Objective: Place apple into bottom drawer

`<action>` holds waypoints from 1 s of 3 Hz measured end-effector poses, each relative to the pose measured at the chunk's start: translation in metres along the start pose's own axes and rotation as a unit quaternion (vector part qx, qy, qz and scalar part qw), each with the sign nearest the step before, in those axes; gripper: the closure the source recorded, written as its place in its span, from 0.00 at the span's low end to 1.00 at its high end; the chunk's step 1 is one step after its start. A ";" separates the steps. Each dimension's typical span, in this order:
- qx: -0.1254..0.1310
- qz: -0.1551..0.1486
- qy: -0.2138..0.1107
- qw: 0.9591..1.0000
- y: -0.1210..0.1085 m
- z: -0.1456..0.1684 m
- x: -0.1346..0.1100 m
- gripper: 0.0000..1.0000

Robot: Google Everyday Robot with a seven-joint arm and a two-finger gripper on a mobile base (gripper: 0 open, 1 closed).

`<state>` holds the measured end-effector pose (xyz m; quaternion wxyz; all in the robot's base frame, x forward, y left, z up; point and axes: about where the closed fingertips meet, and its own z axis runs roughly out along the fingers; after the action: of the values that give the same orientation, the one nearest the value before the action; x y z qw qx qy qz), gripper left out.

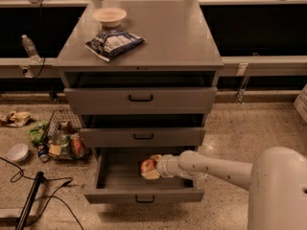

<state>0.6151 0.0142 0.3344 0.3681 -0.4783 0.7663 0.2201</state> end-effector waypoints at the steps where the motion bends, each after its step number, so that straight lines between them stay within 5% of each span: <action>1: -0.001 0.014 0.007 1.000 -0.015 0.023 0.033 1.00; 2: -0.010 0.029 -0.006 1.000 -0.023 0.045 0.056 1.00; 3: -0.021 0.036 -0.032 0.999 -0.034 0.070 0.064 0.89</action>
Offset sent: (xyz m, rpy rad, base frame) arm 0.0559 -0.0007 -0.1051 0.1880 0.0307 0.0081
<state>0.6527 0.0113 0.2414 0.3743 -0.4509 0.7661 0.2639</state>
